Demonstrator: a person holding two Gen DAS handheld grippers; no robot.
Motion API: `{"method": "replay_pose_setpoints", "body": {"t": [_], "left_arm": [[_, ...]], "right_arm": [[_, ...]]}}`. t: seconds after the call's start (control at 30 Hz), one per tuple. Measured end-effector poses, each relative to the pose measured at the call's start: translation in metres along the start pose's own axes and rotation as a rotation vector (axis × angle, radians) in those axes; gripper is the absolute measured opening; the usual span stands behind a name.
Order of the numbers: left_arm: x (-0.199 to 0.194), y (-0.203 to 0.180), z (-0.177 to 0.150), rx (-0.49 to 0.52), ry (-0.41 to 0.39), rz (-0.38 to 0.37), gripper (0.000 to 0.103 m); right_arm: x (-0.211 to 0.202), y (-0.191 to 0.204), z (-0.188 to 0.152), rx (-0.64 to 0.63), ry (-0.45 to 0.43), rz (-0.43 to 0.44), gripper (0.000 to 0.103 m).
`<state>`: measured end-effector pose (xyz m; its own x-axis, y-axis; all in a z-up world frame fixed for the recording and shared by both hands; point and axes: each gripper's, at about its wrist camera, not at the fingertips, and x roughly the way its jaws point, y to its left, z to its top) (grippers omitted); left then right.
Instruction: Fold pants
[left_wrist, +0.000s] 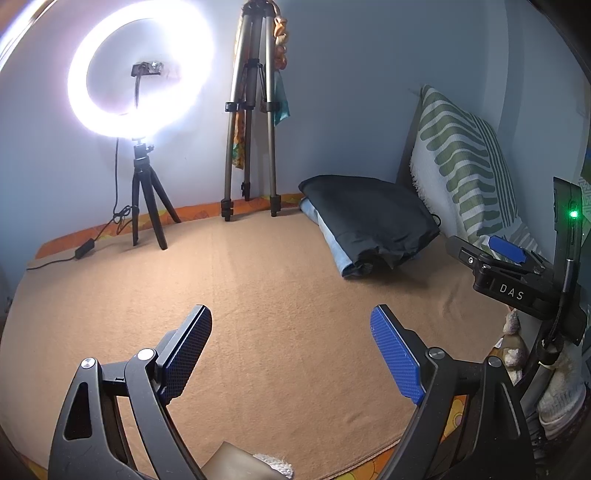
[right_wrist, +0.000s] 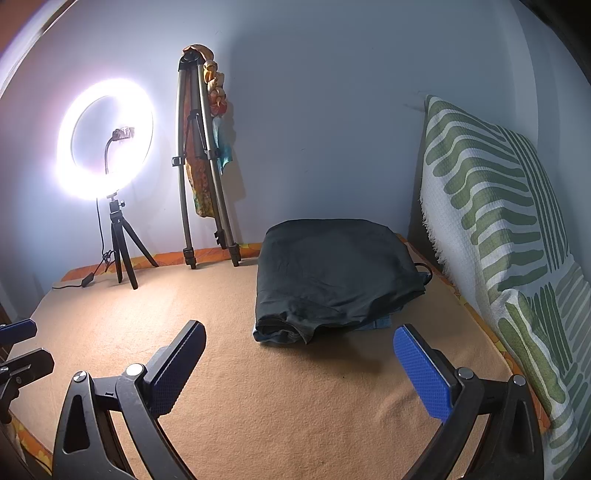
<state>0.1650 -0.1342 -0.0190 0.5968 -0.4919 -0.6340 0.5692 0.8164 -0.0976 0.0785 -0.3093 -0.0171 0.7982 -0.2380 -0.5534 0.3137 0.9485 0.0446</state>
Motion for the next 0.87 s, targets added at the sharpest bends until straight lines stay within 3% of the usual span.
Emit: {"method": "replay_pose_setpoints", "body": {"t": [0.87], "left_arm": [[-0.0012, 0.0080, 0.0010, -0.024, -0.006, 0.009, 0.088]], "right_arm": [[0.0022, 0.0030, -0.0033, -0.010, 0.012, 0.015, 0.103]]}}
